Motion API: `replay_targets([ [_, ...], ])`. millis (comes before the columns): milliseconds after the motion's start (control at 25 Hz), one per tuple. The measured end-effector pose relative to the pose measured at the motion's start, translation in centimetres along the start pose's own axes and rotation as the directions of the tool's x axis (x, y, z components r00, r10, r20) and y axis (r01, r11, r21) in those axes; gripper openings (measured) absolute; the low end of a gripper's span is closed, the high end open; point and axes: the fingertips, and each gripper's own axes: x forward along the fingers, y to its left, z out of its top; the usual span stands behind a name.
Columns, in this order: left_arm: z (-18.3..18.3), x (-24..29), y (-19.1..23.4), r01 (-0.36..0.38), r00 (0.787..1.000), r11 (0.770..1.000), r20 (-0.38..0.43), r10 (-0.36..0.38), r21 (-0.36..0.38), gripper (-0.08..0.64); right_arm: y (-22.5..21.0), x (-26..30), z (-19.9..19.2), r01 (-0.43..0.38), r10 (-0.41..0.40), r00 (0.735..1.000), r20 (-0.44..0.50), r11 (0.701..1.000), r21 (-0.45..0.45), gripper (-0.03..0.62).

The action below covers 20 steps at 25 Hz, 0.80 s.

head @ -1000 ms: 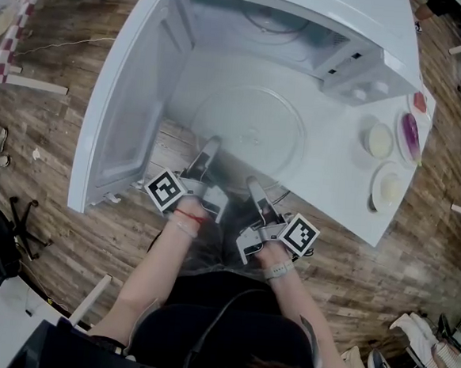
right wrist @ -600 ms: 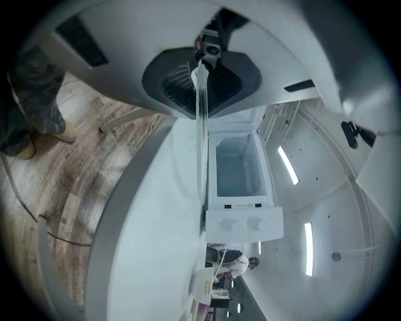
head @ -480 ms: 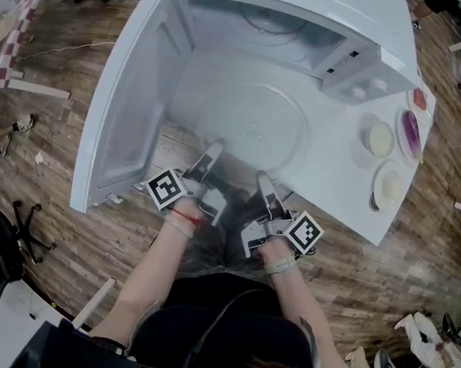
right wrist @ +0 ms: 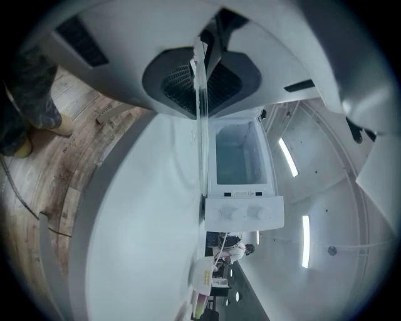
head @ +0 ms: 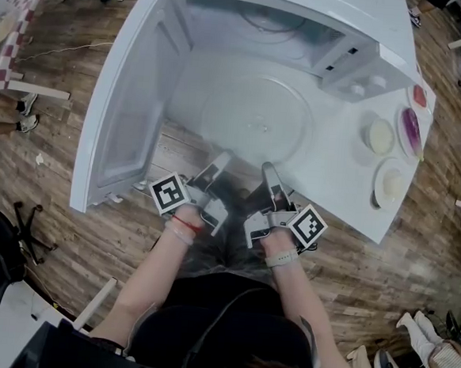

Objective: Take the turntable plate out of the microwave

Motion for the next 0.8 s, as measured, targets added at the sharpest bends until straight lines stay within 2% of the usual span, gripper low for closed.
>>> replay_targets([
  [200, -2.5, -0.4, -0.5, -0.022, 0.993, 0.998, -0.112, 0.029, 0.056, 0.055, -0.2, -0.1, 0.4, 0.004, -0.004, 1.0, 0.01, 1.0, 0.0, 0.04],
  [360, -3.8, -0.6, -0.4, -0.046, 0.987, 0.997, -0.148, 0.056, 0.07, 0.057, -0.3, -0.1, 0.4, 0.002, -0.002, 1.0, 0.008, 1.0, -0.006, 0.04],
  [520, -4.9, -0.3, -0.1, -0.055, 0.984, 0.998, -0.166, 0.06, 0.033, 0.057, -0.3, 0.0, 0.3, 0.012, -0.012, 1.0, 0.002, 1.0, -0.013, 0.04],
  [720, -5.1, -0.3, 0.4, -0.078, 0.986, 0.995, -0.15, 0.068, -0.063, 0.044, -0.4, 0.0, 0.3, 0.018, -0.018, 1.0, -0.005, 1.0, -0.01, 0.04],
  [800, -5.1, -0.3, 0.4, -0.082, 0.985, 0.994, -0.155, 0.071, -0.069, 0.043, -0.4, 0.0, 0.3, 0.025, -0.025, 1.0, -0.016, 1.0, -0.006, 0.04],
])
